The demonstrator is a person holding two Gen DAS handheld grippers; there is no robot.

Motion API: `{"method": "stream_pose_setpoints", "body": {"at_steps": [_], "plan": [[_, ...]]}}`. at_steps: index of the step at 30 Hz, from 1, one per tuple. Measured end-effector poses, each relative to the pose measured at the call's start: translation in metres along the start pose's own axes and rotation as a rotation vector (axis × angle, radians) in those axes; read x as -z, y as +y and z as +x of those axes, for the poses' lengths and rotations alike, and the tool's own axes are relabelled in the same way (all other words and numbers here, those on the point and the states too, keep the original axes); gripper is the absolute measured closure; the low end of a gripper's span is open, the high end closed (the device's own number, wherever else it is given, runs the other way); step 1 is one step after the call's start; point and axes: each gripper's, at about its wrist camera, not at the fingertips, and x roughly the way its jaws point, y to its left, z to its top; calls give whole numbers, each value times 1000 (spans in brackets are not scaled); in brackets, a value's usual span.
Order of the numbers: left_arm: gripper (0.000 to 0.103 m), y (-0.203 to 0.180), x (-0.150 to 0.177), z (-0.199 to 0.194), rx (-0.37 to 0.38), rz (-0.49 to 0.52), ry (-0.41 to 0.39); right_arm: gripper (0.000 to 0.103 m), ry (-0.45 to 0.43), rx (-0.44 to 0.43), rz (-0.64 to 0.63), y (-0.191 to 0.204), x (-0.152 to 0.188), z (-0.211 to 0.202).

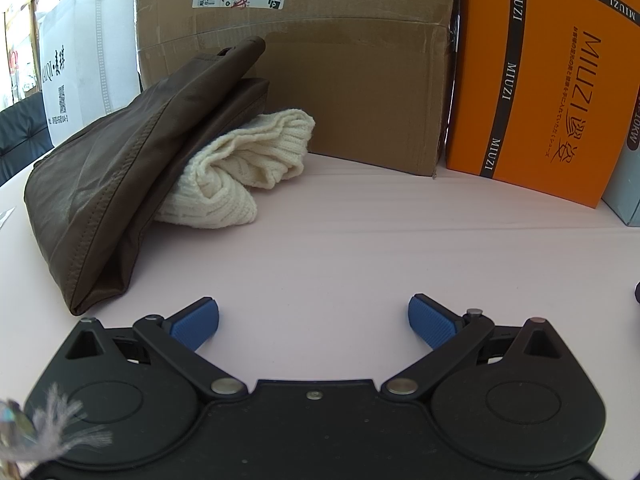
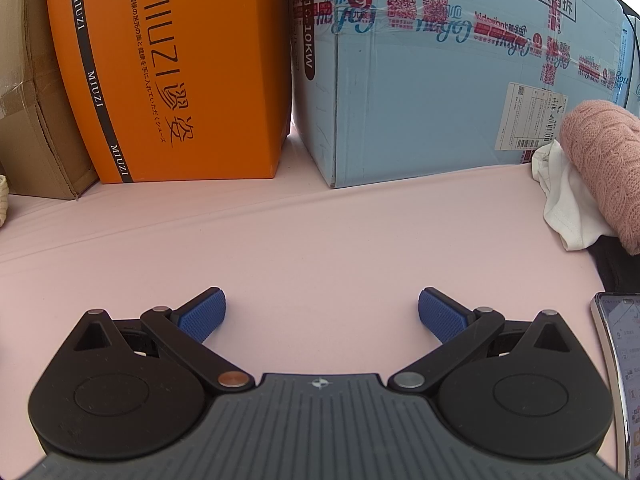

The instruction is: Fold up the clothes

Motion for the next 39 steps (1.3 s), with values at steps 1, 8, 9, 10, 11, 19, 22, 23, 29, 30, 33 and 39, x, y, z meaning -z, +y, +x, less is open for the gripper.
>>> {"method": "stream_pose_setpoints", "body": {"at_steps": [1,8,9,10,11,19,22,23,29,30,33,39], "plan": [[0,0,0,0,1,-1,0,0,0,0,0,0,0,0],[0,1,0,0,5,-4,2,0,0,0,0,1,-2,0],[0,1,0,-1,5,-5,2,0,0,0,0,1,-2,0],[0,1,0,-1,6,-6,3,0,0,0,0,1,-2,0],[0,1,0,-1,6,-6,2,0,0,0,0,1,-3,0],[0,1,0,1,5,-6,2,0,0,0,0,0,-3,0],[0,1,0,1,4,-4,2,0,0,0,0,0,-3,0],[0,1,0,1,4,-4,2,0,0,0,0,0,-3,0],[0,1,1,2,3,-4,2,0,0,2,-2,0,-2,0],[0,0,1,2,2,-3,2,0,0,2,-2,0,-2,0],[0,0,1,2,2,-4,2,0,1,1,-1,-1,-1,1],[0,0,1,2,1,-3,2,0,2,0,1,-1,-1,1]]}}
